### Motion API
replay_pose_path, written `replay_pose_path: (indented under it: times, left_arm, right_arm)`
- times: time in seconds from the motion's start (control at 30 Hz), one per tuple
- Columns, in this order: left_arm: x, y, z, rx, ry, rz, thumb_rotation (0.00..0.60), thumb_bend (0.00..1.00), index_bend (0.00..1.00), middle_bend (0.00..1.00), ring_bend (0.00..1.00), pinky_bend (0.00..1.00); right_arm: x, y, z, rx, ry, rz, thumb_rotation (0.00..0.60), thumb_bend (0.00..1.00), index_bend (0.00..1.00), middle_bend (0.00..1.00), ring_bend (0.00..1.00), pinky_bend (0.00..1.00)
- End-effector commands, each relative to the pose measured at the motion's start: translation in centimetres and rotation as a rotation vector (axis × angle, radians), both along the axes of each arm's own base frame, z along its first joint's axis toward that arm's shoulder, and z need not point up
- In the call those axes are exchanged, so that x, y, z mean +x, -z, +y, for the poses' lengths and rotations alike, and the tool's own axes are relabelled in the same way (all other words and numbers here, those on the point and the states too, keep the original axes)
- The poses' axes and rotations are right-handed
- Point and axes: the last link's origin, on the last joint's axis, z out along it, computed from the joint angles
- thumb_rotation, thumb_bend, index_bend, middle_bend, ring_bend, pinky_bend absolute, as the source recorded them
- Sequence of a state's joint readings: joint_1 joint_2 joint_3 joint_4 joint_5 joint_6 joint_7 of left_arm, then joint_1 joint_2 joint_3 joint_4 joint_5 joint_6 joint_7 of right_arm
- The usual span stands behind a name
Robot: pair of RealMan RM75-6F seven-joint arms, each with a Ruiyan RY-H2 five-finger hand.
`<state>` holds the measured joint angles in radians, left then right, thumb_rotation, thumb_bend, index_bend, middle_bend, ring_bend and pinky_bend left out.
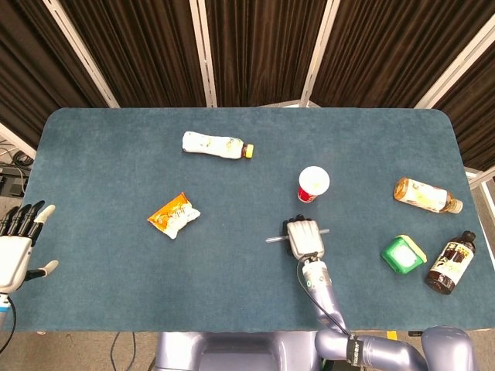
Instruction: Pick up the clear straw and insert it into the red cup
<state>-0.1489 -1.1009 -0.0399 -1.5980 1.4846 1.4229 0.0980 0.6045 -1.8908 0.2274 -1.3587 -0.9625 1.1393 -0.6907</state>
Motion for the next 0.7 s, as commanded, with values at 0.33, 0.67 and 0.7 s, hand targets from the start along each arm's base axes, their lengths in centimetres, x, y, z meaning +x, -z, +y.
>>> replay_pose_path:
  times: [0.33,0.67,0.7]
  left_arm:
    - [0.0,0.0,0.0,0.001,0.002,0.001,0.600,0.08,0.00,0.00,0.00,0.00]
    - [0.1,0.0,0.0,0.001,0.004,0.002,0.600,0.08,0.00,0.00,0.00,0.00]
    - [0.0,0.0,0.0,0.001,0.003,0.002,0.600,0.08,0.00,0.00,0.00,0.00]
  right_arm:
    - [0.7,-4.2,3.0,-0.069,-0.029,-0.171,0.600,0.43,0.54,0.44,0.28,0.43]
    - [0.4,-9.5,2.6,-0.191,0.162,-0.580,0.600,0.43,0.54,0.44,0.28,0.43]
    - [0.4,-10.2,2.3,-0.208,0.189,-0.651,0.600,0.43,0.55,0.44,0.28,0.42]
